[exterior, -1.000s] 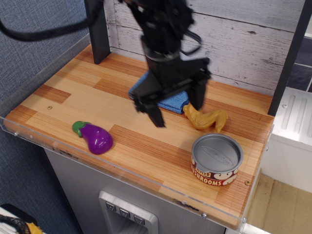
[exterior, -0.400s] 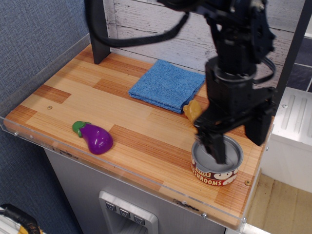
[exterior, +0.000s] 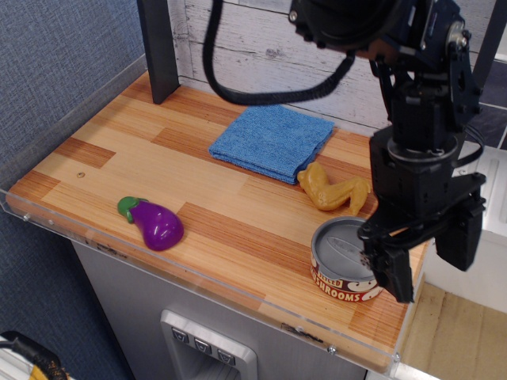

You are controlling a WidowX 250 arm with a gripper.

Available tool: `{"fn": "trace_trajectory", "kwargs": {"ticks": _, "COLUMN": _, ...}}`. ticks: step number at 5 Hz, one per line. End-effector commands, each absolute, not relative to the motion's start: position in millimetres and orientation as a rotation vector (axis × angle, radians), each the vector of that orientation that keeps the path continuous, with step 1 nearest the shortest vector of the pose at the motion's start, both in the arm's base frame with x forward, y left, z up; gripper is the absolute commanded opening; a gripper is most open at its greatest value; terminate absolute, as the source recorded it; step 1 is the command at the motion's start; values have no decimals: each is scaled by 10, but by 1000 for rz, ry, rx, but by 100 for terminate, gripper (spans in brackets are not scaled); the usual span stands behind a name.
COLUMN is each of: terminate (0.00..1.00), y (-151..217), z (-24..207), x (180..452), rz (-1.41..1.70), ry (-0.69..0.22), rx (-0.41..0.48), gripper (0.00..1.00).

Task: Move the can to the other side of the eggplant.

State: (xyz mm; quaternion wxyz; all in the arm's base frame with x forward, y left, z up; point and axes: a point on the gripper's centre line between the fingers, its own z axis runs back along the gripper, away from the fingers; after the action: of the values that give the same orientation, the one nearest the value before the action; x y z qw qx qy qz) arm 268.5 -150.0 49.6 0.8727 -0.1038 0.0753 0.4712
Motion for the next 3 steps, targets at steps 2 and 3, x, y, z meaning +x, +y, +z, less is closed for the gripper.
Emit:
{"fn": "trace_trajectory", "kwargs": {"ticks": 2, "terminate": 0, "y": -1272, "z": 526, "x": 2722, "rz": 1032, "ry": 108, "rx": -254, "gripper": 100}}
{"fn": "trace_trajectory", "kwargs": {"ticks": 3, "terminate": 0, "y": -1142, "z": 431, "x": 2808, "rz": 1035, "ry": 118, "rx": -240, "gripper": 100}}
